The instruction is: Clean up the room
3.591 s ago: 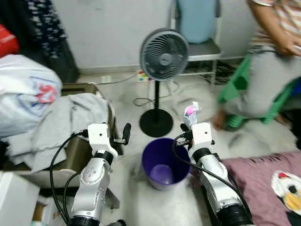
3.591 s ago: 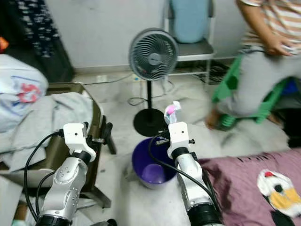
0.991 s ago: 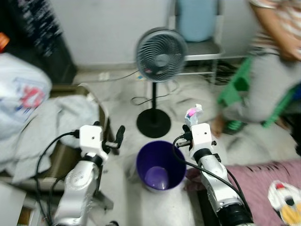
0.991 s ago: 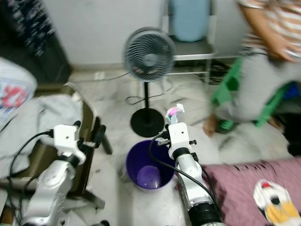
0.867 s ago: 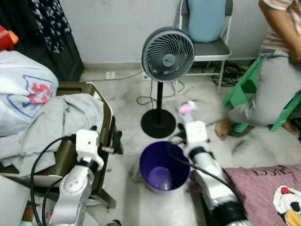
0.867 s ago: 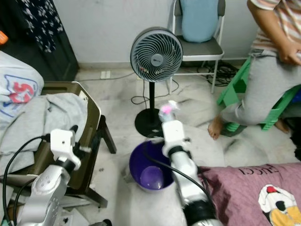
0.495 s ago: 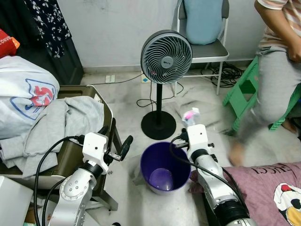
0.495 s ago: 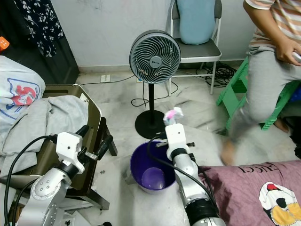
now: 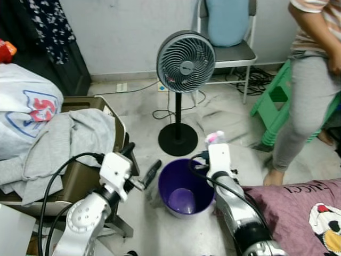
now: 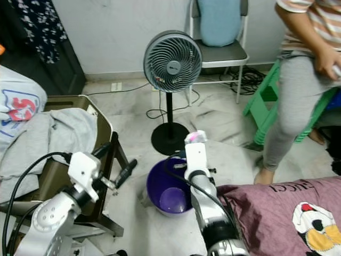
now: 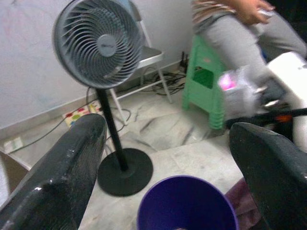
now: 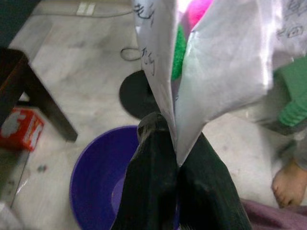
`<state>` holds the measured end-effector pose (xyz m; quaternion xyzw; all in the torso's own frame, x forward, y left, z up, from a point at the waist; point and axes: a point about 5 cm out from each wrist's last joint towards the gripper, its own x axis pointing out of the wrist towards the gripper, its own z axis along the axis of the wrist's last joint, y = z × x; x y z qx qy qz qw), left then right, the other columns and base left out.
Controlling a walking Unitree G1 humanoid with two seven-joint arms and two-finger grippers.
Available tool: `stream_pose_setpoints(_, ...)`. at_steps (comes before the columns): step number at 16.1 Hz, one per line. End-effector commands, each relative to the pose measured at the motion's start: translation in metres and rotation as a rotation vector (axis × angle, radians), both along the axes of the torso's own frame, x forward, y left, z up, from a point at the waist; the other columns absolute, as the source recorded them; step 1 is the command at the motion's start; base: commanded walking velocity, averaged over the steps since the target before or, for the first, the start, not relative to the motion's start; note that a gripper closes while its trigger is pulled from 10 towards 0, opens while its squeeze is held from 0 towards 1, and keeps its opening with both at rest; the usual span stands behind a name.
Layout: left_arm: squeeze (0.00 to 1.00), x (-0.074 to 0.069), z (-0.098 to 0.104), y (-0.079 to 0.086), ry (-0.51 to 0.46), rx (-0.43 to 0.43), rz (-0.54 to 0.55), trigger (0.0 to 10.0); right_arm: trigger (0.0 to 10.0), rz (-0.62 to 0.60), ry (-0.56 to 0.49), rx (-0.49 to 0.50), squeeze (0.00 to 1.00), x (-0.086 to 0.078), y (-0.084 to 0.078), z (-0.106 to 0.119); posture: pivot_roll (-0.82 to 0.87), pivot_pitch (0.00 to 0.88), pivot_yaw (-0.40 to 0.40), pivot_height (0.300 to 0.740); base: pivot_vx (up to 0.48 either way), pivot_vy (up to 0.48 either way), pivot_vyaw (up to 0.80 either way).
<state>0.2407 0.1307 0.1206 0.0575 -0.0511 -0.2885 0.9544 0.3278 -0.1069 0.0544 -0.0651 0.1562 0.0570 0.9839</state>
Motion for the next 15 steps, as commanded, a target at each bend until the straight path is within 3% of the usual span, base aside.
stream_pose_setpoints(1,0.00,-0.003,0.003,0.002,-0.011,0.022,0.004,10.0,10.0,0.017,0.046,-0.015,0.00,-0.003,0.005,-0.008,0.05,0.215,0.023,0.740,0.000,0.000,0.00)
stream_pose_setpoints(6,0.00,-0.011,0.011,-0.003,-0.043,0.036,-0.006,10.0,10.0,-0.016,0.135,-0.088,0.00,-0.004,-0.002,-0.020,0.08,0.253,0.038,0.740,0.000,0.000,0.00)
stream_pose_setpoints(10,0.00,-0.027,0.013,0.012,0.002,0.088,0.030,10.0,10.0,-0.062,0.182,-0.093,0.00,-0.006,0.000,-0.028,0.14,0.341,0.089,0.740,0.000,0.000,0.00)
stream_pose_setpoints(12,0.00,-0.031,0.014,0.017,0.028,0.106,0.080,10.0,10.0,-0.083,0.162,-0.089,0.00,-0.003,0.000,-0.025,0.15,0.356,0.103,0.740,0.000,0.000,0.00)
stream_pose_setpoints(15,0.00,-0.027,0.017,0.011,0.033,0.081,0.067,10.0,10.0,-0.058,0.090,-0.107,0.00,0.003,0.001,-0.014,0.13,0.347,0.102,0.740,0.000,0.000,0.00)
